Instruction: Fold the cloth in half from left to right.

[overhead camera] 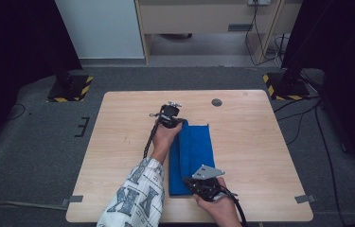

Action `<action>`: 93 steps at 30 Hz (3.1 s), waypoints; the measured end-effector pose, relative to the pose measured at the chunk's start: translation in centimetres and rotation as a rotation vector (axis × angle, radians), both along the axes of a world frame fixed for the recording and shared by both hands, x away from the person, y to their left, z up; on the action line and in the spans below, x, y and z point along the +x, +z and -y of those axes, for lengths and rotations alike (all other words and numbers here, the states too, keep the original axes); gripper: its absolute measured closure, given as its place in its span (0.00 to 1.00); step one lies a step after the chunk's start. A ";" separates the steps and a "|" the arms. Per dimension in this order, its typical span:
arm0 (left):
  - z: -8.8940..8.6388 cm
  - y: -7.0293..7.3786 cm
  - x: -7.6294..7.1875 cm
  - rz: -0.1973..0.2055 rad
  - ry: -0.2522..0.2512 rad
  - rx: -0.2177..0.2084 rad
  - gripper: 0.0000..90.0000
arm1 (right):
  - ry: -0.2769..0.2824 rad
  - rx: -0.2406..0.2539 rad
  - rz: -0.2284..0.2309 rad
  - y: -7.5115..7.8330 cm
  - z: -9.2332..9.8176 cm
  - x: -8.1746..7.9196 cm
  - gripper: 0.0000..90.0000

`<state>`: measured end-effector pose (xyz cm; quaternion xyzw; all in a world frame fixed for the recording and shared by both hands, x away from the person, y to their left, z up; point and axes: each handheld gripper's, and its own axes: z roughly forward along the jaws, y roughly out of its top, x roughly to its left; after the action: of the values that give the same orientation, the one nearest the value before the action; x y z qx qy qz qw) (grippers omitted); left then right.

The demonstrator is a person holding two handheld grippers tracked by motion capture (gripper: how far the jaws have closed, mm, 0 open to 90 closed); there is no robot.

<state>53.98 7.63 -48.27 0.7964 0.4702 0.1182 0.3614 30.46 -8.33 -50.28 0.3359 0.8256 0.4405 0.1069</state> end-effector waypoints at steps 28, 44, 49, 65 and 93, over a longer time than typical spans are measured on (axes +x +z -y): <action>3.7 -0.6 0.4 -0.013 -0.027 0.003 0.97 | -0.044 0.003 -0.046 -0.6 2.9 -0.3 0.94; 4.9 -0.8 0.6 -0.026 -0.034 -0.031 0.97 | -0.079 -0.004 -0.055 -0.7 4.0 -0.3 0.94; 5.5 -0.6 0.8 -0.030 -0.044 -0.017 0.97 | -0.090 0.005 -0.059 -0.5 4.6 -0.3 0.94; 6.7 -0.8 1.0 -0.056 -0.053 -0.022 0.96 | -0.103 -0.018 -0.088 -0.9 5.4 -0.1 0.90; 5.0 1.0 -1.1 0.042 -0.133 0.000 0.40 | -0.225 -0.099 -0.026 -1.3 6.6 1.9 0.24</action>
<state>52.87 2.59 -47.30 0.8233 0.4084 0.1107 0.3784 32.38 -14.93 -51.62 0.4264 0.8049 0.3799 0.1613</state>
